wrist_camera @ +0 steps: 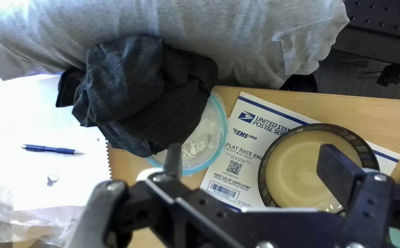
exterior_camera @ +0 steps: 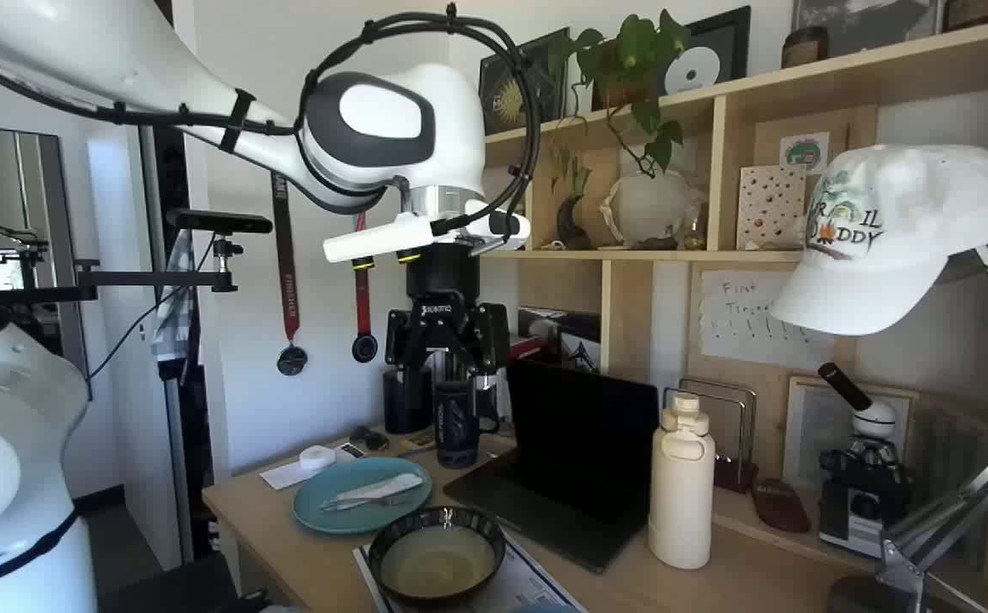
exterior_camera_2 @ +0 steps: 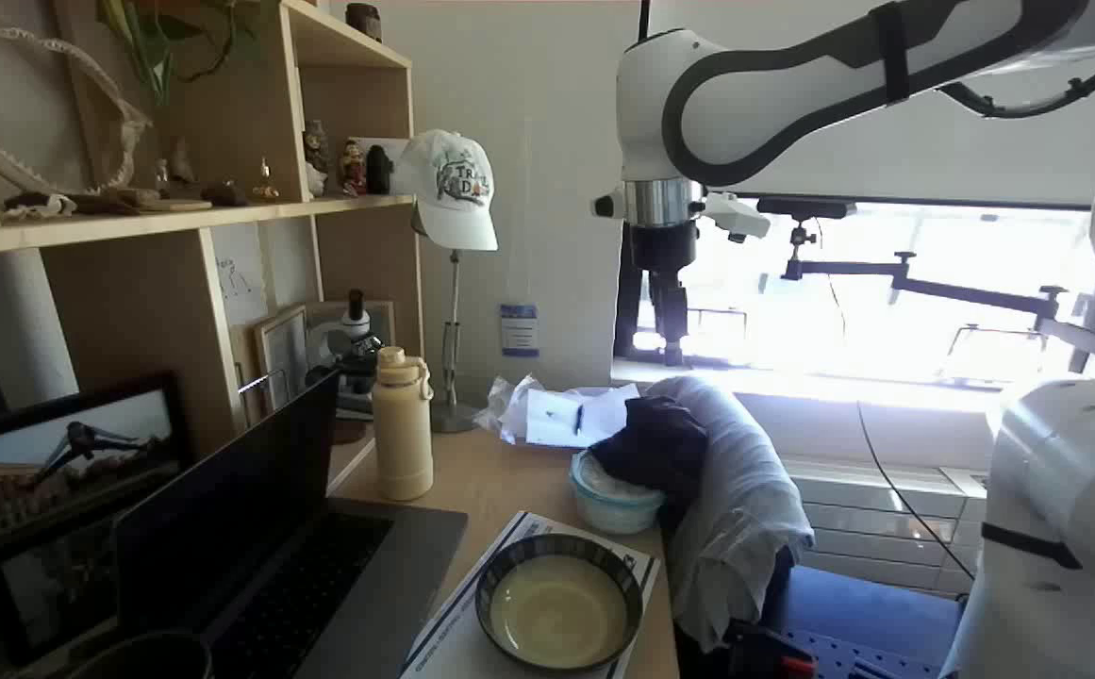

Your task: Pick up the folk from the light blue plate and put it in the black bowl.

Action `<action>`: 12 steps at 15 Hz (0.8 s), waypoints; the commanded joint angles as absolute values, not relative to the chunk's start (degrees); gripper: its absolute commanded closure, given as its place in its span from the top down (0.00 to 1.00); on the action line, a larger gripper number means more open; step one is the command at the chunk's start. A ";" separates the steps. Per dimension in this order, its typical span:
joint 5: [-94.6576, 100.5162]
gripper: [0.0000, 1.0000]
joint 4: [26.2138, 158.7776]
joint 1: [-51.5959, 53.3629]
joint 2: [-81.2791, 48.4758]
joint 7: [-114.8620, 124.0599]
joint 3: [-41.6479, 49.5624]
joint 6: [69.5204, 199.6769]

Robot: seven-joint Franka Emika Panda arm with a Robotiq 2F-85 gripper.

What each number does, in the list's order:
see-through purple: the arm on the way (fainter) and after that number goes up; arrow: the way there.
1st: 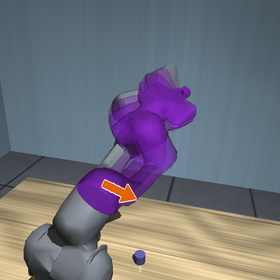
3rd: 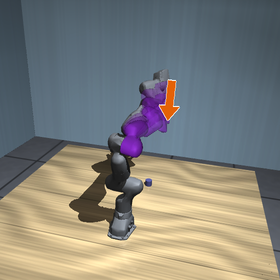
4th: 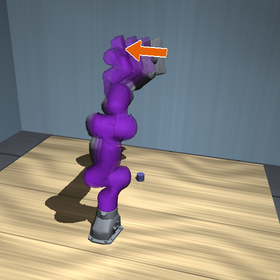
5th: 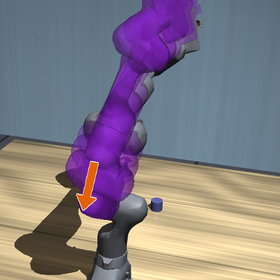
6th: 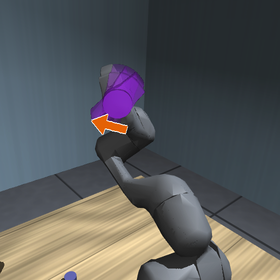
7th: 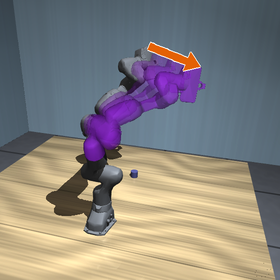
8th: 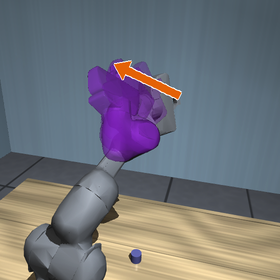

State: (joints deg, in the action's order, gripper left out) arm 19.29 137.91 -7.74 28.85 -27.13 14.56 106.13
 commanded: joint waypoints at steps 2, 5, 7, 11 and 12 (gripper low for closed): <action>19.21 1.00 137.73 -7.41 28.29 -25.68 13.57 106.26; 16.80 1.00 137.30 -4.99 26.80 -23.12 10.93 106.16; 14.80 1.00 136.95 -2.82 25.01 -20.77 8.59 106.94; 9.03 1.00 136.51 1.00 19.03 -15.37 5.00 112.95; 7.18 1.00 136.46 1.57 17.28 -14.12 4.42 114.97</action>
State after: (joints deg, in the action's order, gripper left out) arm 11.16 137.87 0.30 22.55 -17.22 5.78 110.78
